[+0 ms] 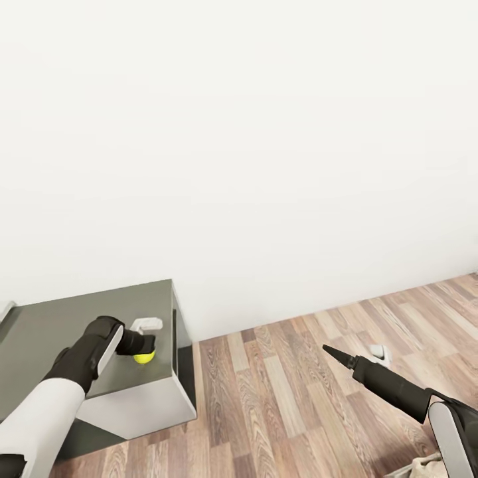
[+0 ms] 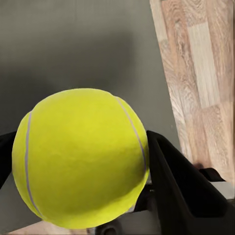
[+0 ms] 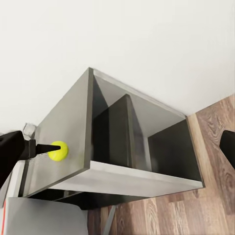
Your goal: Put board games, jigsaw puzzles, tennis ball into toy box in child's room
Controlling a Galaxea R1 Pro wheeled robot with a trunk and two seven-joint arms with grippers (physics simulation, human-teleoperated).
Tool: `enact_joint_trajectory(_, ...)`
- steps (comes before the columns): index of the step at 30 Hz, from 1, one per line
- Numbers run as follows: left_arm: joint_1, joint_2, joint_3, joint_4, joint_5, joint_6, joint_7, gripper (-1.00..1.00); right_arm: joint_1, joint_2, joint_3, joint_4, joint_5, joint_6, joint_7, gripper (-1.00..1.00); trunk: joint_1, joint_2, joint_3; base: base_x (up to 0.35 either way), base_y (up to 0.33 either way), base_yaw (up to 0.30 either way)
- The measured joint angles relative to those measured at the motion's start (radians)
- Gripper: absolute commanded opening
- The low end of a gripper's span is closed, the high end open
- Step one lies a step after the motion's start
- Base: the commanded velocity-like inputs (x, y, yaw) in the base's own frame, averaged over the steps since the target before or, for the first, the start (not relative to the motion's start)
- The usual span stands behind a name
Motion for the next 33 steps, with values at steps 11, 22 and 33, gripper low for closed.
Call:
enact_joint_trajectory(11, 0.0, 0.063, 0.005, -0.024, 0.001, 0.014, -0.128, -1.0, -0.001, 0.0, 0.001, 0.0, 0.0, 0.0, 0.0, 1.0, 0.0, 0.0, 0.017, 0.0, 0.0, -0.096)
enact_joint_trajectory(22, 0.0, 0.173, 0.049, -0.073, 0.005, 0.017, -0.356, -1.0, 0.0, 0.0, 0.001, 0.0, 0.002, 0.0, 0.002, 1.0, 0.0, 0.0, 0.034, 0.0, 0.0, -0.026)
enact_joint_trajectory(33, 0.011, 0.3, 0.235, -0.08, 0.003, 0.008, -0.827, -1.0, 0.0, 0.001, 0.003, -0.002, 0.001, 0.001, 0.013, 1.0, 0.0, 0.0, 0.052, 0.0, 0.0, -0.001)
